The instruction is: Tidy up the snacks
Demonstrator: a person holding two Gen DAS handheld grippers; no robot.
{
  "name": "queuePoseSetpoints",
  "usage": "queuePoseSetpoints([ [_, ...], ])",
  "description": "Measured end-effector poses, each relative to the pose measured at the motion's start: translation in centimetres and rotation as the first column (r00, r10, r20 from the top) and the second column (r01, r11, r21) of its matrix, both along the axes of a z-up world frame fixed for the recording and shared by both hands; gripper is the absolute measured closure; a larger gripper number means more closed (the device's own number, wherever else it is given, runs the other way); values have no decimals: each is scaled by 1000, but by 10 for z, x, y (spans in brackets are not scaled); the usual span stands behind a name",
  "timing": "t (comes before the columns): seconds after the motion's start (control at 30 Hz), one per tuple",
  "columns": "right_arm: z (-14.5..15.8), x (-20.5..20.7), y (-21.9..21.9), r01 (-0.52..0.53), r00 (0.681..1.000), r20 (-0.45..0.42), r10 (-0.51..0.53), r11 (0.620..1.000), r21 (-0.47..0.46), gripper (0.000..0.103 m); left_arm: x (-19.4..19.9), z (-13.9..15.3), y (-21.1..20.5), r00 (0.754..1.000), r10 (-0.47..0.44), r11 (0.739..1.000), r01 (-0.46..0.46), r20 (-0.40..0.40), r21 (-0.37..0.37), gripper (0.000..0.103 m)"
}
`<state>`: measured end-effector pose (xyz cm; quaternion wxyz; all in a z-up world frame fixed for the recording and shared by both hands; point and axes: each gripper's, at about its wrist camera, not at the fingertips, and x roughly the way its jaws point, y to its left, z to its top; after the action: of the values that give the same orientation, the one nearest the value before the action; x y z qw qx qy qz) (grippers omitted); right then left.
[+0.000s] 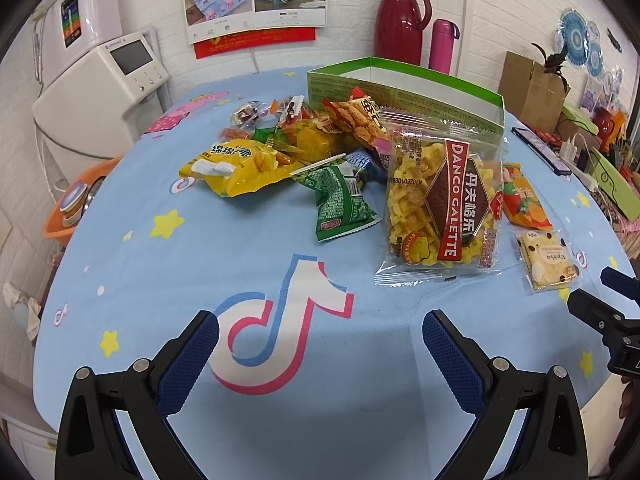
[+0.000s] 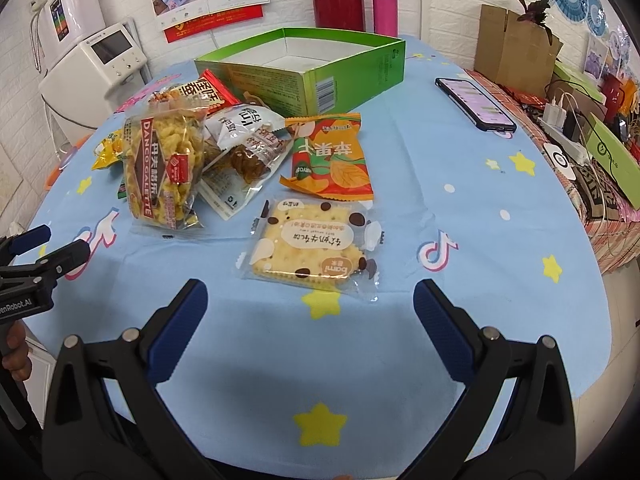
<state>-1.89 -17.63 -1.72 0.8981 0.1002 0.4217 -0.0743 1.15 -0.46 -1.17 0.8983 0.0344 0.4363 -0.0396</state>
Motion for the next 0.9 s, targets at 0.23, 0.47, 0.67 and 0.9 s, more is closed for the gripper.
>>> queuePoseSetpoints([
  [0.23, 0, 1, 0, -2, 1000, -1, 2, 1000, 1, 1, 3, -1, -1, 1000, -3, 1000, 3, -5, 2, 0],
  [0.47, -1, 3, 1, -6, 1000, -4, 6, 1000, 2, 1, 3, -2, -2, 1000, -4, 1000, 4, -6, 4, 0],
  [0.67, -3, 7, 1, -19, 1000, -1, 19, 1000, 16, 1, 8, -4, -3, 1000, -4, 1000, 5, -16, 12, 0],
  [0.9, 7, 10, -5, -78, 987, 148, 65, 993, 84, 1, 23, -3, 4, 997, -53, 997, 49, -63, -54, 0],
])
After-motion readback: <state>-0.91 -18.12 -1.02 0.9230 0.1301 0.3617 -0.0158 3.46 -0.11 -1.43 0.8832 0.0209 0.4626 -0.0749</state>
